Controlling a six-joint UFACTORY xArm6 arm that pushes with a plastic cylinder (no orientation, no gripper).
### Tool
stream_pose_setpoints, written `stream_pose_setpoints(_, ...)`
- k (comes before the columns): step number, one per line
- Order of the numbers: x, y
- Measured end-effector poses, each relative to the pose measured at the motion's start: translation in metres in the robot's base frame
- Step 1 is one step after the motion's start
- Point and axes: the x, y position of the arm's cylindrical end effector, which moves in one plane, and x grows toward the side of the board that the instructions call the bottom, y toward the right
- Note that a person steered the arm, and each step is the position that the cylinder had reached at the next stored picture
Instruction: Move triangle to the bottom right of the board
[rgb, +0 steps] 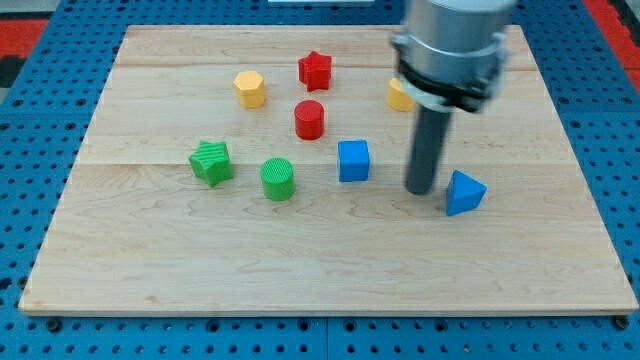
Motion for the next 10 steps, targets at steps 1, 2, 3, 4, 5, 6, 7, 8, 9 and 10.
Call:
stream_pose_setpoints(1, -0.013, 0.007)
stream_pose_setpoints(2, -0.043, 0.004)
stream_pose_setpoints(3, -0.039, 0.056)
stream_pose_setpoints(4, -0.014, 0.055)
stream_pose_setpoints(5, 0.017, 0.066)
stream_pose_setpoints(6, 0.023, 0.087)
stream_pose_setpoints(7, 0.031, 0.116)
stream_pose_setpoints(8, 0.043, 0.090)
stream_pose_setpoints(9, 0.051, 0.090)
stream_pose_setpoints(10, 0.055, 0.074)
